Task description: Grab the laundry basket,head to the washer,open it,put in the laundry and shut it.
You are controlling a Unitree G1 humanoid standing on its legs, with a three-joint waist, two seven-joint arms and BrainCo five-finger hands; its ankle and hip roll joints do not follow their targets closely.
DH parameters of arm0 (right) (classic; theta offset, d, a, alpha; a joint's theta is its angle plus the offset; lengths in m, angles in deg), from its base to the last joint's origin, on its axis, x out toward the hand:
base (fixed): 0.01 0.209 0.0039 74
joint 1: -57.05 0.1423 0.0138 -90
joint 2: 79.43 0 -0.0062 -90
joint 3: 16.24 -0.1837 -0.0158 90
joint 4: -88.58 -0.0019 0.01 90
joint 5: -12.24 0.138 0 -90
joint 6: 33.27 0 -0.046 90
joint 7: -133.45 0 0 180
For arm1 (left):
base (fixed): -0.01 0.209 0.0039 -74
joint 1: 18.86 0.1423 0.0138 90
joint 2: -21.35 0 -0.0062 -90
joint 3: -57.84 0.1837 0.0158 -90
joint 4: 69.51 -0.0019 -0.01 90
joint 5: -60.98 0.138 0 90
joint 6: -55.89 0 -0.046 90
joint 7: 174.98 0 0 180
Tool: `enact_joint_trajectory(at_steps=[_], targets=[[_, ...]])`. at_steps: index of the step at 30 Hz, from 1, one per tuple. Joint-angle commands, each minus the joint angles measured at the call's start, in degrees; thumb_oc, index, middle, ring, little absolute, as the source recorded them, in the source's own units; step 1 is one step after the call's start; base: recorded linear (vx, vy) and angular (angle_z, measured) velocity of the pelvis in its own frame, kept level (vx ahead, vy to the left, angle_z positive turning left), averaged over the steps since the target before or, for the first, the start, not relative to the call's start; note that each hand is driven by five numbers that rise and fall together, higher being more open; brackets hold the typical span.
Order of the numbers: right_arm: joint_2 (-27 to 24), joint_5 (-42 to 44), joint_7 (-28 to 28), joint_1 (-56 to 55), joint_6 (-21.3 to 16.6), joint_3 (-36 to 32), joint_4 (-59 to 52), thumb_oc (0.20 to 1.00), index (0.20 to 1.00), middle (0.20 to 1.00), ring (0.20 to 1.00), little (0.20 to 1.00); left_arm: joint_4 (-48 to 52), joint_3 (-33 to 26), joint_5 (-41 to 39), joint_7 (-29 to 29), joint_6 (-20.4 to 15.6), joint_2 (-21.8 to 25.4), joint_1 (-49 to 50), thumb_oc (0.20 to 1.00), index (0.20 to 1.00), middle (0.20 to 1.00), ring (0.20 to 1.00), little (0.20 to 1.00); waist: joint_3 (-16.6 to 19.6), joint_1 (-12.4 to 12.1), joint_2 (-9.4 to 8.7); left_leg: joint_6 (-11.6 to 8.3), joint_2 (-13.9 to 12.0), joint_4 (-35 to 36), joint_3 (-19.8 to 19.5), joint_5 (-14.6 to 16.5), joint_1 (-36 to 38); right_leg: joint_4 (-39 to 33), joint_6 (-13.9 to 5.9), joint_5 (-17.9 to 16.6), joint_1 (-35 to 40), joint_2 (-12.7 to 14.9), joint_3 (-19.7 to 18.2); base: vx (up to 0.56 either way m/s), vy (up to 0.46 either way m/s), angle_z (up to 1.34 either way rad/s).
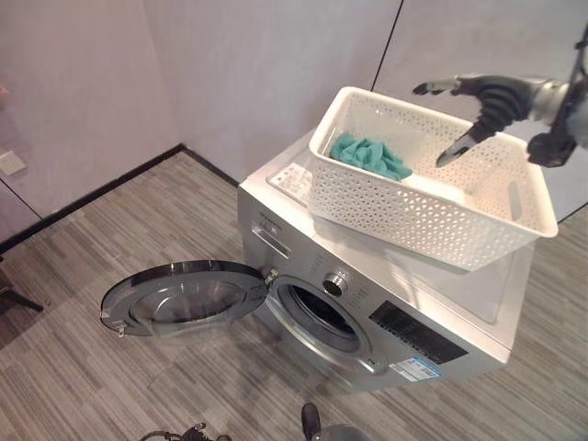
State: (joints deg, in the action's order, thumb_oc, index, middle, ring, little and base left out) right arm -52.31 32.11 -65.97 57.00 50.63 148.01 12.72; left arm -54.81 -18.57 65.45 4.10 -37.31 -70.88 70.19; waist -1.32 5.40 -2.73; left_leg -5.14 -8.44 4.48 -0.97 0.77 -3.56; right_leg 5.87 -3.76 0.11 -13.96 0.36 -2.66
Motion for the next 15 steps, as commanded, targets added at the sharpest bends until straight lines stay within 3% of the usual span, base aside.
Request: enact_joint_trajectory(at_steps=[1, 15], targets=[[0.32, 0.09, 0.37, 2.66, 0.02, -0.38, 3.25, 1.000, 1.000, 1.000, 1.000, 1.000, -2.44, -1.42, -2.16, -0.34, -1.29, 4.99, -0.55, 1.000, 1.000, 1.000, 1.000, 1.000, -1.13, -2.30, -4.03, -1.61, -1.38, -0.86, -2.55, 0.69, 7.23, -2.91, -4.72, -2.77, -3.23, 3.69, -2.52, -0.07, -0.042, 0.02], [4.59, -4.37, -4.48, 0.05, 1.40, 4.30, 4.16, 1.000, 1.000, 1.000, 1.000, 1.000, -0.81, -2.98, -5.62, -1.45, -2.46, 6.77, -1.91, 1.000, 1.000, 1.000, 1.000, 1.000, -4.74, -3.45, -2.24, -2.21, -2.52, -0.31, -4.12, -2.83, 3.69, -1.58, -3.80, -2.66, -6.82, 4.24, -1.30, -0.01, -0.022, 0.05]])
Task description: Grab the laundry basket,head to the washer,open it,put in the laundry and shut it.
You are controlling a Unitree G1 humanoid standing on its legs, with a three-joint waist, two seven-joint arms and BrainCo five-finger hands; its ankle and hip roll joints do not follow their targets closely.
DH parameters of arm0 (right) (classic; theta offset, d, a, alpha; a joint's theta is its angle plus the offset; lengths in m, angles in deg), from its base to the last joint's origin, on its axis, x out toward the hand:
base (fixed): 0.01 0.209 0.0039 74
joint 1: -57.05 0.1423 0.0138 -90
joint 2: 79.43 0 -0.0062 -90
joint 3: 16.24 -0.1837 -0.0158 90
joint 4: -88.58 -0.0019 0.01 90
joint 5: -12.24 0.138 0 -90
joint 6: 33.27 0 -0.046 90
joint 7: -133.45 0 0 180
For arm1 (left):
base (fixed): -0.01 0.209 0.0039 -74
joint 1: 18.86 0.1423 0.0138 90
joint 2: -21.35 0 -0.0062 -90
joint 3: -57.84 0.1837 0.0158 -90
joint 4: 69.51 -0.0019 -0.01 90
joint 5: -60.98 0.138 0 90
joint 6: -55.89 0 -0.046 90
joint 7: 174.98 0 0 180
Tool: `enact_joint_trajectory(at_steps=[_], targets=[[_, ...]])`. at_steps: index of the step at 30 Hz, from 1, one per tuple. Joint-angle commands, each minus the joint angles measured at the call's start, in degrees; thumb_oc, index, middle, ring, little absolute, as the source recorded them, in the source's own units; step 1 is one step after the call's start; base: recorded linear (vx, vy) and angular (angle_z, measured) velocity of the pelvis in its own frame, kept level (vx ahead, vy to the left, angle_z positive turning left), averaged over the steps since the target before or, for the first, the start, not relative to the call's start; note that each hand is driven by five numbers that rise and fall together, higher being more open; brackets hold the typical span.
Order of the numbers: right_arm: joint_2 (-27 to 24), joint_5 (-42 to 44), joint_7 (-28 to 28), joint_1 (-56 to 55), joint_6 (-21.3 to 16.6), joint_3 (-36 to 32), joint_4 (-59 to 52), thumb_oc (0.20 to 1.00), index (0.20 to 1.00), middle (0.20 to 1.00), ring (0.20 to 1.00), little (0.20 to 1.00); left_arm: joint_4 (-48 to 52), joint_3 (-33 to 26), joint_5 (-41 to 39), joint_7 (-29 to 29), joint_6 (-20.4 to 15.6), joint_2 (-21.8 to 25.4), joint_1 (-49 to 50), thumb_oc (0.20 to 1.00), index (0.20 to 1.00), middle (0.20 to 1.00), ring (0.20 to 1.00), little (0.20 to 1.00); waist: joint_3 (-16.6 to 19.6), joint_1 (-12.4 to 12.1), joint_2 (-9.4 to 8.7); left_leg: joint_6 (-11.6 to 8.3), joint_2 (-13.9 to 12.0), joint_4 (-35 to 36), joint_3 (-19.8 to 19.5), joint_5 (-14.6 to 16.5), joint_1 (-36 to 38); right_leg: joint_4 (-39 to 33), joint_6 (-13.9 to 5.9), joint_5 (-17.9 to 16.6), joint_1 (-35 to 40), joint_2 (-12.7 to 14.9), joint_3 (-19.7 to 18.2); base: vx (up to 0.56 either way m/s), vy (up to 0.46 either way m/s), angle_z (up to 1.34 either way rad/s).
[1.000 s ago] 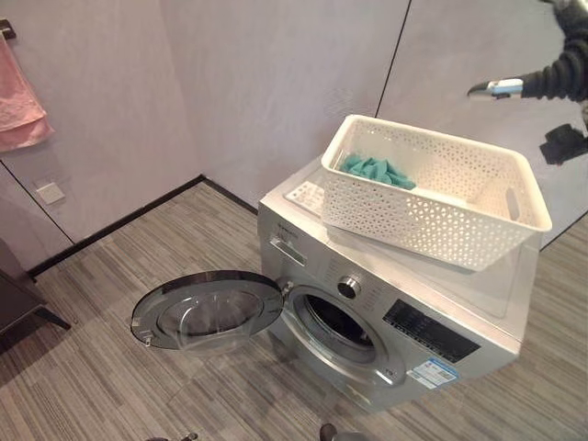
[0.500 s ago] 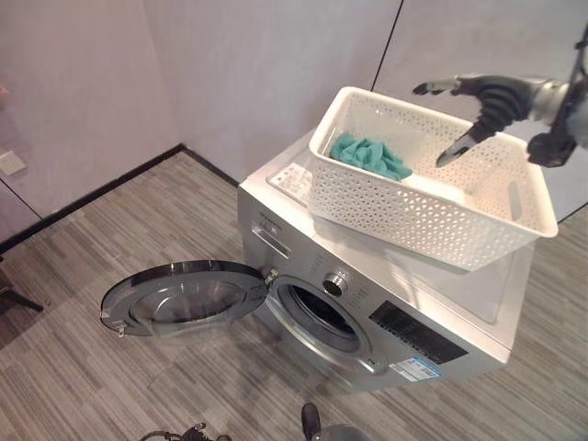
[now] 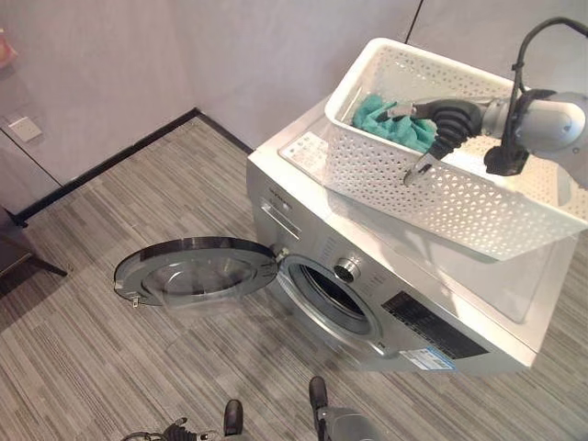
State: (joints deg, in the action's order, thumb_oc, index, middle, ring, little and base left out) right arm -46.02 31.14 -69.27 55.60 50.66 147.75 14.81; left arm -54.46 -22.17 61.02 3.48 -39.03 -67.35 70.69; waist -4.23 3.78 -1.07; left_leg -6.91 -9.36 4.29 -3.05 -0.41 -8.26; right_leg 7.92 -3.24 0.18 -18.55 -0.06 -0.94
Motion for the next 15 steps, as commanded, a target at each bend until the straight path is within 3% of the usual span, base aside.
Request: enact_joint_trajectory(at_steps=[1, 15], targets=[[-1.34, -3.75, -1.37, 0.88, 1.41, 4.66, 2.52, 1.000, 1.000, 1.000, 1.000, 1.000, -1.07, 0.76, -1.29, -0.85, -0.87, 3.25, -2.55, 1.000, 1.000, 1.000, 1.000, 1.000, -2.06, -1.91, -3.85, -0.48, -1.66, -0.05, -2.16, -1.79, 8.12, -3.51, -4.29, -2.75, -2.58, 4.70, -2.92, 0.00, -0.024, 0.06], [4.00, -10.07, -7.09, -6.95, 3.08, 5.00, 9.74, 1.000, 1.000, 1.000, 1.000, 1.000, 1.69, 3.29, -3.07, -0.84, -2.17, 2.65, -3.98, 1.000, 1.000, 1.000, 1.000, 1.000, -4.14, -3.38, -3.25, -0.83, -1.66, 0.66, -3.38, -3.52, 4.68, -4.68, -4.15, -3.42, -4.84, 4.83, -2.49, -0.01, -0.012, 0.03]])
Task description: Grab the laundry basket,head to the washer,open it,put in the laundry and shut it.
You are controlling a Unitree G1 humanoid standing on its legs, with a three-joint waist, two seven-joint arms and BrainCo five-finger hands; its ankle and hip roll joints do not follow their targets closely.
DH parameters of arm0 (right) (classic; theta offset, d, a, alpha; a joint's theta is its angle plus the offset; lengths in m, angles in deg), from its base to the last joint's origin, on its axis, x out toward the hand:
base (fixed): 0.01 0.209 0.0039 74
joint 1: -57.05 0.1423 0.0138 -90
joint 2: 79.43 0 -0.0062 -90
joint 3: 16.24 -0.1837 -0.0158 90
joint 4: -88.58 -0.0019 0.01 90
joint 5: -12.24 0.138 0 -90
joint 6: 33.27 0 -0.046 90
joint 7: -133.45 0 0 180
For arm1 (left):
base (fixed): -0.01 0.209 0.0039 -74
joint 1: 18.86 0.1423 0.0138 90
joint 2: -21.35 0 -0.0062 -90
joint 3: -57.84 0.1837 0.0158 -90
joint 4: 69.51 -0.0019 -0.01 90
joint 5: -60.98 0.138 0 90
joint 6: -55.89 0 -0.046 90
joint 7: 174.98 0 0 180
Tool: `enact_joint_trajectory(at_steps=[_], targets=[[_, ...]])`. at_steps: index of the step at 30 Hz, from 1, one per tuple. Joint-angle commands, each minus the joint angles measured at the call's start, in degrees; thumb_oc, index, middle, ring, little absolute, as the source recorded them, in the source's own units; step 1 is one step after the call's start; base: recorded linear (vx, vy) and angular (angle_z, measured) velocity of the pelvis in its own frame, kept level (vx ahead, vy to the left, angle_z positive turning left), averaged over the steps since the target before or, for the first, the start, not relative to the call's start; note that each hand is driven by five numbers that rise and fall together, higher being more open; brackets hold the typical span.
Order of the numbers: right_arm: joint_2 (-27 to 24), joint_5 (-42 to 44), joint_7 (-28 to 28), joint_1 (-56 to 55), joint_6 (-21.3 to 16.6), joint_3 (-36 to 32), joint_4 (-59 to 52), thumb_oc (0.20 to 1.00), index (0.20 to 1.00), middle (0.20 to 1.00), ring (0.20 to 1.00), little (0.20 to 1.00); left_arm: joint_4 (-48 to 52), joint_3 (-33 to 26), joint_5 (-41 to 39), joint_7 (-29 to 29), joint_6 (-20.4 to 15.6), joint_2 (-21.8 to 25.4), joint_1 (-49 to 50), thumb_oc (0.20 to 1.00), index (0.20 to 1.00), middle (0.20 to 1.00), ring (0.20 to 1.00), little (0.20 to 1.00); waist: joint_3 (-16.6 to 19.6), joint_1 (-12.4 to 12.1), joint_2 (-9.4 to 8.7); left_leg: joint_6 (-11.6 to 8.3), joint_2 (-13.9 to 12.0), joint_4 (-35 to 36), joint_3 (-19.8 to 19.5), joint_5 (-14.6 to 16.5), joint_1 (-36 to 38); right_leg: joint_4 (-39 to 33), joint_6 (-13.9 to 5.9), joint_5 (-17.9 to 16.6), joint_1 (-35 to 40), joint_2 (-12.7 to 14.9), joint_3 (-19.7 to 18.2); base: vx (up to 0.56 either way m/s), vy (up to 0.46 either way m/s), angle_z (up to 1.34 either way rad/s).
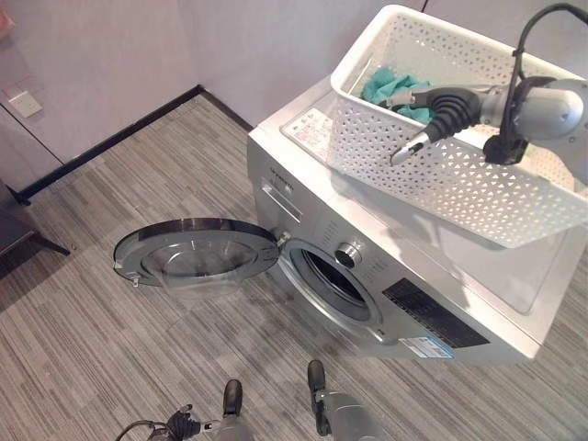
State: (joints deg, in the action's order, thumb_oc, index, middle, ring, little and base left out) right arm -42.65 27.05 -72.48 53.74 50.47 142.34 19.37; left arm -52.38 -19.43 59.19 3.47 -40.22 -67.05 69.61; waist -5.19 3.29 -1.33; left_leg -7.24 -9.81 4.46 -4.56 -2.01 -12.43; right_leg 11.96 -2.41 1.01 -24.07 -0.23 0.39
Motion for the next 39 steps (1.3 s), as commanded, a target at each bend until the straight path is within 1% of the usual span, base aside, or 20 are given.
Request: enact_joint_trajectory(at_steps=[1, 2, 6, 9, 10, 11, 12, 17, 20, 25, 26, 28, 29, 31, 32, 33, 35, 39], targets=[[0.78, -6.10, -4.30, -5.38, 3.45, 10.47, 5.62, 1.000, 1.000, 1.000, 1.000, 1.000, -0.27, 0.80, -1.26, -0.75, -1.00, 2.28, -2.80, 1.000, 1.000, 1.000, 1.000, 1.000, -3.27, -3.01, -2.88, -0.51, -1.22, 0.53, -1.99, -2.10, 8.80, -8.68, -4.98, -4.20, 0.63, 5.02, -3.75, 0.00, -0.006, 0.03], [0.78, -6.10, -4.30, -5.38, 3.45, 10.47, 5.62, 1.000, 1.000, 1.000, 1.000, 1.000, -0.27, 0.80, -1.26, -0.75, -1.00, 2.28, -2.80, 1.000, 1.000, 1.000, 1.000, 1.000, -3.27, -3.00, -2.88, -0.51, -1.22, 0.53, -1.99, -2.10, 8.80, -8.68, -4.98, -4.20, 0.62, 5.02, -3.75, 0.01, -0.010, 0.04], [0.81, -5.34, -7.60, -6.00, 4.56, 11.63, 5.73, 1.000, 1.000, 1.000, 1.000, 1.000, -0.26, 1.13, -1.25, -0.37, -0.97, 2.14, -2.48, 1.000, 1.000, 1.000, 1.000, 1.000, -3.31, -3.31, -2.46, -0.54, -1.12, 0.54, -2.31, -2.42, 8.63, -8.43, -4.96, -3.91, 0.68, 5.06, -3.64, 0.01, -0.006, 0.06], [0.47, -5.21, -7.95, -6.12, 4.69, 11.63, 6.96, 1.000, 1.000, 1.000, 1.000, 1.000, -0.22, 1.22, -1.17, -0.12, -0.94, 2.02, -2.27, 1.000, 1.000, 1.000, 1.000, 1.000, -3.10, -3.39, -2.22, -0.57, -1.07, 0.54, -2.47, -2.52, 8.51, -8.53, -5.02, -3.90, 0.83, 5.18, -3.43, 0.02, 0.000, 0.05], [0.29, -5.20, -7.66, -5.90, 4.58, 11.55, 7.18, 0.498, 0.498, 0.498, 0.498, 0.498, -0.39, 1.34, -1.01, -0.13, -1.01, 1.96, -2.26, 1.000, 1.000, 1.000, 1.000, 1.000, -3.06, -3.32, -2.11, -0.60, -1.01, 0.54, -2.44, -2.54, 8.45, -8.68, -5.05, -3.89, 0.96, 5.21, -3.41, 0.00, 0.007, 0.07], [0.24, -5.36, -7.32, -5.76, 4.45, 11.35, 7.59, 0.401, 0.401, 0.401, 0.401, 0.401, -0.48, 1.54, -0.97, -0.12, -1.04, 1.88, -2.24, 1.000, 1.000, 1.000, 1.000, 1.000, -3.03, -3.28, -2.08, -0.64, -1.01, 0.54, -2.40, -2.51, 8.43, -8.79, -5.08, -3.89, 1.04, 5.25, -3.36, 0.01, 0.009, 0.05], [0.35, -6.04, -6.46, -5.54, 4.19, 10.88, 9.25, 0.200, 0.200, 0.200, 0.200, 0.200, -0.48, 1.79, -1.01, -0.09, -1.03, 1.73, -2.29, 1.000, 1.000, 1.000, 1.000, 1.000, -2.89, -3.28, -2.08, -0.63, -0.98, 0.54, -2.37, -2.49, 8.42, -8.92, -5.10, -3.93, 1.18, 5.29, -3.33, 0.00, 0.000, 0.00], [0.89, -6.79, -1.77, -3.72, 2.84, 7.30, 13.41, 0.200, 0.200, 0.200, 0.200, 0.200, -0.92, 2.49, -1.35, -0.64, -0.98, 1.39, -2.65, 1.000, 1.000, 1.000, 1.000, 1.000, -2.23, -2.94, -2.02, -0.55, -0.99, 0.54, -2.22, -2.30, 8.91, -9.17, -5.14, -3.83, 1.96, 5.27, -3.27, 0.00, 0.009, 0.01], [0.82, -6.16, 1.69, -1.63, 2.09, 5.04, 14.39, 0.200, 0.200, 0.200, 0.200, 0.200, -1.76, 2.62, -1.63, -0.95, -0.80, 1.29, -3.18, 1.000, 1.000, 1.000, 1.000, 1.000, -1.65, -2.57, -2.29, -0.47, -1.03, 0.54, -2.23, -1.97, 9.45, -9.45, -5.19, -3.77, 2.83, 5.34, -3.28, 0.01, 0.009, 0.01], [-1.04, -3.20, 7.05, 1.80, 1.32, -0.24, 17.63, 0.200, 0.200, 0.200, 0.200, 0.200, -3.13, 2.55, -1.37, -0.87, -0.62, 1.59, -3.17, 1.000, 1.000, 1.000, 1.000, 1.000, -0.13, -1.86, -3.00, -0.28, -0.97, 0.54, -2.06, -1.17, 11.03, -10.06, -5.36, -3.66, 4.88, 5.38, -3.15, 0.03, 0.026, 0.05], [-1.89, -1.44, 8.95, 2.78, 0.97, -2.47, 19.96, 0.200, 0.200, 0.200, 0.200, 0.200, -3.70, 2.51, -1.12, -0.71, -0.58, 1.67, -2.88, 1.000, 1.000, 1.000, 1.000, 1.000, 0.71, -1.58, -3.23, -0.17, -0.91, 0.54, -1.97, -0.83, 11.66, -10.33, -5.47, -3.62, 5.68, 5.40, -3.12, 0.04, 0.026, 0.03], [-1.90, -1.45, 8.95, 2.71, 0.97, -2.54, 19.95, 0.200, 0.200, 0.200, 0.200, 0.200, -3.70, 2.52, -1.12, -0.71, -0.58, 1.70, -2.87, 1.000, 1.000, 1.000, 1.000, 1.000, 0.67, -1.59, -3.25, -0.17, -0.92, 0.54, -1.97, -0.82, 11.71, -10.35, -5.47, -3.62, 5.74, 5.40, -3.11, 0.02, 0.020, 0.04], [-2.66, 1.59, 11.51, 4.38, 0.53, -5.82, 22.68, 0.200, 0.200, 0.200, 0.200, 0.200, -4.53, 2.32, -0.92, -0.61, -0.61, 1.93, -2.75, 1.000, 1.000, 1.000, 1.000, 1.000, 1.26, -1.35, -3.55, 0.00, -0.73, 0.54, -2.00, -0.19, 12.44, -10.79, -5.56, -3.69, 6.78, 5.41, -3.09, 0.03, 0.025, 0.06], [-2.76, 2.75, 13.27, 5.16, 0.31, -8.22, 24.97, 0.200, 0.200, 0.200, 0.200, 0.200, -5.02, 2.18, -0.65, -0.64, -0.57, 1.97, -2.47, 1.000, 1.000, 1.000, 1.000, 1.000, 1.90, -1.21, -3.75, 0.15, -0.67, 0.54, -1.98, 0.22, 12.97, -11.00, -5.58, -3.74, 7.49, 5.49, -3.07, 0.03, 0.038, 0.04], [-2.37, 3.84, 15.96, 6.90, 0.17, -10.78, 27.29, 0.200, 0.200, 0.200, 0.200, 0.200, -5.90, 2.08, -0.32, -0.95, -0.51, 2.17, -2.20, 1.000, 1.000, 1.000, 1.000, 1.000, 2.69, -1.03, -3.91, 0.38, -0.47, 0.54, -1.88, 0.77, 13.65, -11.31, -5.65, -3.93, 8.26, 5.48, -3.21, 0.02, 0.037, 0.01], [-2.36, 3.84, 15.97, 6.90, 0.17, -10.79, 27.29, 0.200, 0.200, 0.200, 0.200, 0.200, -5.91, 2.07, -0.32, -0.95, -0.51, 2.17, -2.21, 1.000, 1.000, 1.000, 1.000, 1.000, 2.65, -1.04, -3.92, 0.39, -0.47, 0.54, -1.87, 0.79, 13.70, -11.33, -5.65, -3.93, 8.31, 5.48, -3.22, 0.03, 0.032, -0.01], [-1.69, 4.43, 18.01, 7.97, -0.01, -12.82, 28.69, 0.200, 0.200, 0.200, 0.200, 0.200, -6.54, 1.86, -0.17, -1.04, -0.24, 2.01, -2.00, 1.000, 1.000, 1.000, 1.000, 1.000, 3.25, -0.97, -4.08, 0.68, -0.21, 0.54, -1.79, 1.53, 14.39, -11.40, -5.71, -3.99, 8.92, 5.44, -3.32, 0.00, 0.000, 0.00], [-0.44, 4.47, 17.46, 7.70, 0.66, -13.55, 28.12, 0.200, 0.200, 0.200, 0.200, 0.200, -7.38, 1.35, 0.14, -1.12, 0.28, 2.16, -1.06, 1.000, 1.000, 1.000, 1.000, 1.000, 4.22, -0.70, -4.36, 0.93, -0.07, 0.54, -1.17, 2.64, 15.59, -11.23, -5.79, -3.84, 9.67, 5.42, -3.51, 0.01, 0.015, -0.04]])
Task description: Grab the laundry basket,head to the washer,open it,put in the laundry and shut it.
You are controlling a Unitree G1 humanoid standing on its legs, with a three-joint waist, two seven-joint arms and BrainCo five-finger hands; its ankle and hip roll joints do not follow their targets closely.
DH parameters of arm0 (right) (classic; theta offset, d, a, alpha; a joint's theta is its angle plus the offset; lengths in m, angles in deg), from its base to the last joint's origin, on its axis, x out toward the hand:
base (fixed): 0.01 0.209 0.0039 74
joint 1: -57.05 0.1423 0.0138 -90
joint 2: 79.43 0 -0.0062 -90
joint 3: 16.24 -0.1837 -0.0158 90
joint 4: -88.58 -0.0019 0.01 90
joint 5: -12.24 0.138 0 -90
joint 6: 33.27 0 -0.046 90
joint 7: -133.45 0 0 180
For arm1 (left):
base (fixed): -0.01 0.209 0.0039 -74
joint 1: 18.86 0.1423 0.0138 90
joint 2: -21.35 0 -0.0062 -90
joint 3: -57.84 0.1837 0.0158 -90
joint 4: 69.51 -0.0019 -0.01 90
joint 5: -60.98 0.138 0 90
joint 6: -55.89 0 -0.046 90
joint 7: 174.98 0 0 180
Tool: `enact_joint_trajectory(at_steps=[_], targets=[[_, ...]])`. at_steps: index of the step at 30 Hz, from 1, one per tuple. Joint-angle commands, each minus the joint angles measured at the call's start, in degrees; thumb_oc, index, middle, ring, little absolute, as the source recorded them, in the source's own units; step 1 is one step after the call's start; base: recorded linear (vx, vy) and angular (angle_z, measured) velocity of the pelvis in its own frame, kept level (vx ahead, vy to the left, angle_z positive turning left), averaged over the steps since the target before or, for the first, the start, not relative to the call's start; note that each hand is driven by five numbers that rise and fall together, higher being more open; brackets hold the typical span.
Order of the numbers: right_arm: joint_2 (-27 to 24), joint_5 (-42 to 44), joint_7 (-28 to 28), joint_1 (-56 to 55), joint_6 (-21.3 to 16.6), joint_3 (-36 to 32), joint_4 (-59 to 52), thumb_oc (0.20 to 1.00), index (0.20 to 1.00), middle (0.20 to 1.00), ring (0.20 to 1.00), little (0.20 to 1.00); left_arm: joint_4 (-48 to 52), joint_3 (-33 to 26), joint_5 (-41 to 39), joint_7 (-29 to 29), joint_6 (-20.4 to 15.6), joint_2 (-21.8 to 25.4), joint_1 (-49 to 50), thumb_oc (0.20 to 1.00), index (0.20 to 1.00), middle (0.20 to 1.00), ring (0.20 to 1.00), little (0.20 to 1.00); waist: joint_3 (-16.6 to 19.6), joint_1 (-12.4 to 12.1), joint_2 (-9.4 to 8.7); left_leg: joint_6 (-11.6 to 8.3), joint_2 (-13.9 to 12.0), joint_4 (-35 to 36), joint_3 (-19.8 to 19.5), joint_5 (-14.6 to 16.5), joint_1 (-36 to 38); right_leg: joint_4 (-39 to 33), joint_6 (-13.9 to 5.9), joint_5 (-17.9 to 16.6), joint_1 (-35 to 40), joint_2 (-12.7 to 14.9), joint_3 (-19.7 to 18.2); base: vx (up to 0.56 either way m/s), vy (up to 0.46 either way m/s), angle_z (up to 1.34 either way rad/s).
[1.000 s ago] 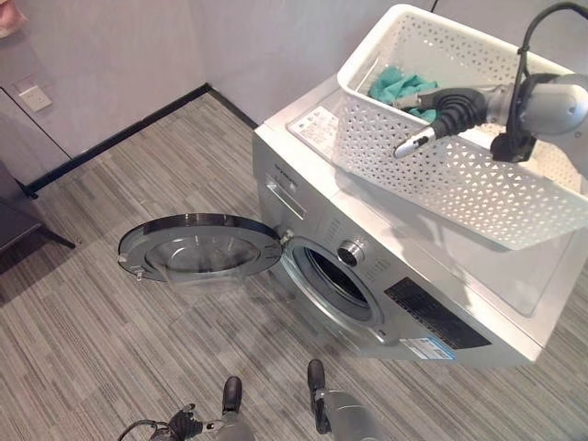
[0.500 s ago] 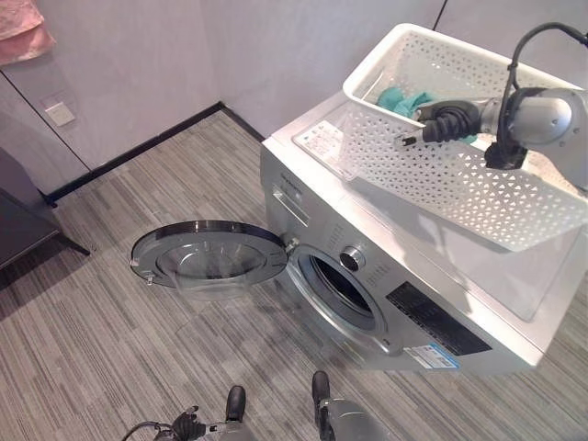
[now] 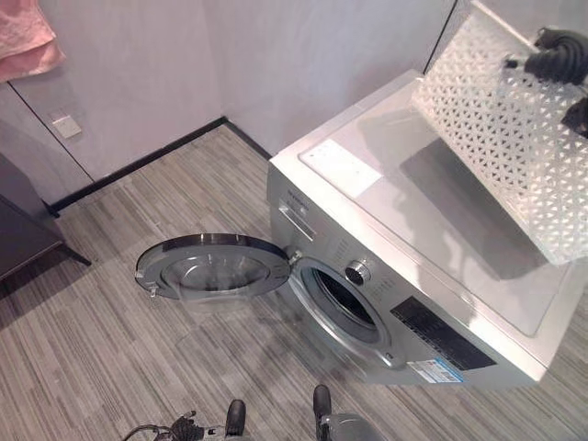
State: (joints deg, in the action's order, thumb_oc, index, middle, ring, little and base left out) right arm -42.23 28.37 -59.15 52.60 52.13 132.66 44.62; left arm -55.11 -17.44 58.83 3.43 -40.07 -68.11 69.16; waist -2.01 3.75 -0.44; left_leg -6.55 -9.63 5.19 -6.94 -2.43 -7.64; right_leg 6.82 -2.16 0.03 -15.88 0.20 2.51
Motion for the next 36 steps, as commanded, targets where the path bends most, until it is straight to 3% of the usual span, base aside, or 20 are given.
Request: enact_joint_trajectory(at_steps=[1, 14, 18, 25, 30, 31, 32, 33, 36], targets=[[-0.63, 3.08, 3.86, 8.31, -0.92, -3.97, 2.21, 0.200, 0.200, 0.200, 0.200, 0.200, -4.74, -0.72, 0.47, -0.99, 0.21, 3.24, -0.36, 1.000, 1.000, 1.000, 1.000, 1.000, 1.15, -1.07, -5.30, 0.27, -0.25, -0.19, 1.38, 3.27, 11.00, -5.89, -6.06, -2.84, 1.44, 4.93, -5.73, 0.00, 0.013, -0.14], [0.69, -0.14, -0.52, -9.41, -0.98, -8.23, -15.61, 0.200, 0.200, 0.200, 0.200, 0.200, -3.77, -2.72, 0.21, -0.35, 0.44, 1.69, 0.99, 1.000, 1.000, 1.000, 1.000, 1.000, 0.69, -0.30, -4.65, 0.73, 0.08, -0.19, 3.01, 4.25, 12.01, -4.28, -6.39, -2.53, -0.07, 4.42, -7.30, 0.00, 0.003, -0.11], [-1.73, 1.03, -2.41, -14.69, -1.20, -9.50, -23.23, 0.200, 0.200, 0.200, 0.200, 0.200, -2.67, -3.21, 0.05, -0.05, 0.32, 1.23, 1.09, 1.000, 1.000, 1.000, 1.000, 1.000, 0.36, -0.06, -4.14, 0.63, 0.04, -0.19, 3.01, 3.98, 11.75, -4.18, -6.37, -2.19, -0.29, 4.38, -7.33, 0.00, 0.001, -0.01], [-10.95, 3.18, -7.52, -26.01, -2.26, -11.84, -37.17, 0.200, 0.200, 0.200, 0.200, 0.200, -0.33, -3.98, 0.61, 1.10, 0.12, 0.14, 2.03, 1.000, 1.000, 1.000, 1.000, 1.000, -0.01, 0.45, -3.50, 0.28, -0.27, -0.19, 2.70, 3.26, 11.18, -4.42, -6.41, -1.69, 0.08, 4.56, -6.79, 0.00, 0.001, 0.00], [-13.21, 5.13, -8.66, -29.14, -1.91, -14.06, -35.72, 0.200, 0.200, 0.200, 0.200, 0.200, -0.79, -3.87, 1.86, 1.91, 0.22, 0.04, 2.87, 1.000, 1.000, 1.000, 1.000, 1.000, 0.19, 0.59, -3.63, 0.11, -0.21, -0.19, 2.79, 3.44, 11.13, -4.75, -6.44, -1.58, 0.48, 4.65, -6.54, 0.00, 0.000, 0.00], [-13.00, 5.56, -8.05, -27.66, -2.14, -13.60, -34.31, 0.263, 0.263, 0.263, 0.263, 0.263, -1.05, -3.78, 1.95, 1.87, 0.24, 0.02, 2.87, 1.000, 1.000, 1.000, 1.000, 1.000, 0.29, 0.62, -3.67, 0.13, -0.15, -0.19, 2.81, 3.54, 11.22, -4.92, -6.45, -1.65, 0.60, 4.66, -6.72, 0.00, 0.000, 0.00], [-12.96, 6.24, -7.90, -26.92, -2.36, -13.83, -33.52, 0.862, 0.862, 0.862, 0.862, 0.862, -1.35, -3.60, 2.17, 1.79, 0.29, -0.03, 3.00, 1.000, 1.000, 1.000, 1.000, 1.000, 0.43, 0.69, -3.66, 0.15, -0.12, -0.19, 2.83, 3.68, 11.32, -5.04, -6.48, -1.66, 0.74, 4.64, -6.71, 0.00, 0.000, 0.00], [-12.48, 7.65, -7.28, -26.26, -2.36, -14.54, -31.67, 1.000, 1.000, 1.000, 1.000, 1.000, -1.66, -3.38, 2.30, 1.77, 0.30, 0.00, 2.87, 1.000, 1.000, 1.000, 1.000, 1.000, 0.58, 0.72, -3.74, 0.18, -0.09, -0.19, 2.90, 3.78, 11.46, -5.10, -6.52, -1.73, 0.88, 4.62, -6.80, 0.00, 0.000, 0.00], [-10.82, 15.42, -6.62, -22.71, -2.20, -15.67, -25.85, 1.000, 1.000, 1.000, 1.000, 1.000, -2.53, -2.25, 2.98, 1.41, 0.26, 0.38, 2.64, 1.000, 1.000, 1.000, 1.000, 1.000, 1.19, 0.60, -4.07, 0.27, -0.03, -0.19, 3.03, 4.13, 11.99, -5.04, -6.58, -1.70, 1.27, 4.66, -6.90, 0.00, 0.000, 0.00]])
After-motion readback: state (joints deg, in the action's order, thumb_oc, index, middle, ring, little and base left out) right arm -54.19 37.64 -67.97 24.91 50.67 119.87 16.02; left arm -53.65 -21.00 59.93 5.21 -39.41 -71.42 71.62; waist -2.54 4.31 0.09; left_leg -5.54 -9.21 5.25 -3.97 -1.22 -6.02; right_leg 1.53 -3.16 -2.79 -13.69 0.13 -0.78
